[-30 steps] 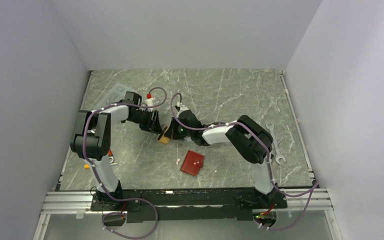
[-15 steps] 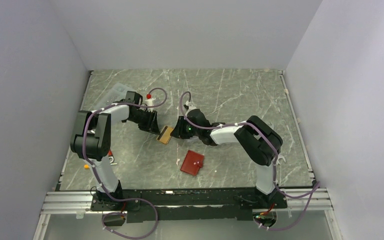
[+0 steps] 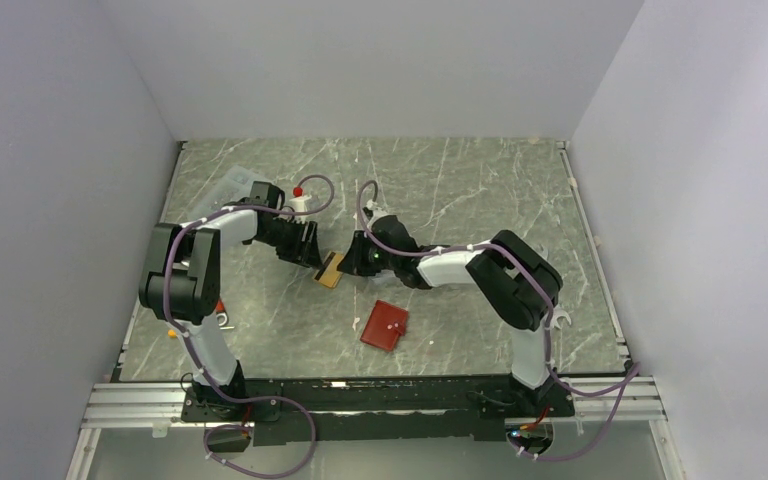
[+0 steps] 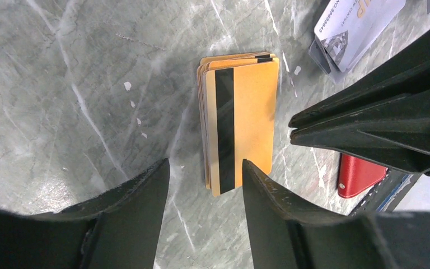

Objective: Put the credit cards into the card holder
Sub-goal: Pick up the credit card from the center of the board.

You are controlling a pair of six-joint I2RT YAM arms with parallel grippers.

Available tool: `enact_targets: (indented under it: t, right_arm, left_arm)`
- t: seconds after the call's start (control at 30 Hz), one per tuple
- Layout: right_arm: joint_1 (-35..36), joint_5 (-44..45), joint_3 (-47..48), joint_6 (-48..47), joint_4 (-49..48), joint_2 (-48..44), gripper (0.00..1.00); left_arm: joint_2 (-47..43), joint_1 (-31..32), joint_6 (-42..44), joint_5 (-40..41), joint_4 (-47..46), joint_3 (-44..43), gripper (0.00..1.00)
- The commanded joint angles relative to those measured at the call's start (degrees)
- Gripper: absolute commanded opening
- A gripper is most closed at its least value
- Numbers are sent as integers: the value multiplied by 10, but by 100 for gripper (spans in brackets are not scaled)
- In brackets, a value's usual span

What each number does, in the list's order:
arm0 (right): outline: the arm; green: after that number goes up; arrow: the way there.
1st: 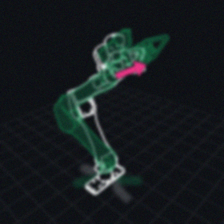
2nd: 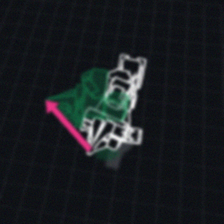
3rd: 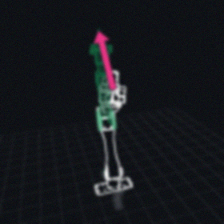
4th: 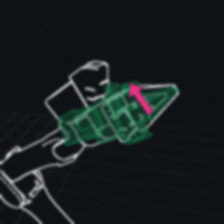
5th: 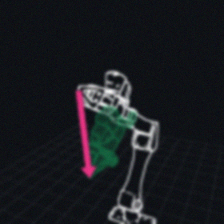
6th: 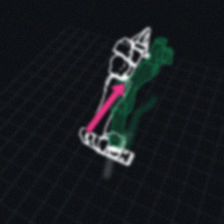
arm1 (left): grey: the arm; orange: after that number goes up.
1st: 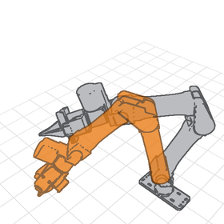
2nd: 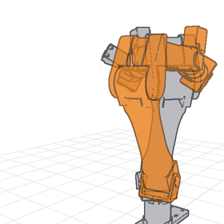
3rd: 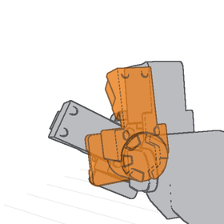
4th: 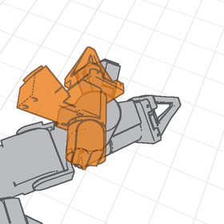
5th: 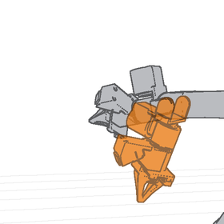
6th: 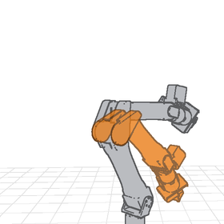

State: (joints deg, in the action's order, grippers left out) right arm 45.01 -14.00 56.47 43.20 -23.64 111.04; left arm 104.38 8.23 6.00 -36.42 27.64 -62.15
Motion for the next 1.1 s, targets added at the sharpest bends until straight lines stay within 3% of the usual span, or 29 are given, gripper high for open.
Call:
enact_targets:
  t: [0.0, 0.77, 0.9, 1.07]
  right_arm:
    - [-3, -2, 33, 2, -18, 23, 13]
    - [15, -21, 59, -4, 7, 94, 5]
    - [-11, -23, 39, -2, 3, 27, 22]
    - [-36, -2, 42, -39, 40, -10, 41]
  left_arm:
    - [-12, -1, 16, -7, 9, -7, 58]
    - [11, -2, 9, -27, 4, 3, 57]
    - [11, -2, 4, -26, -3, 11, 49]
    - [13, -3, 6, -29, -3, 11, 47]
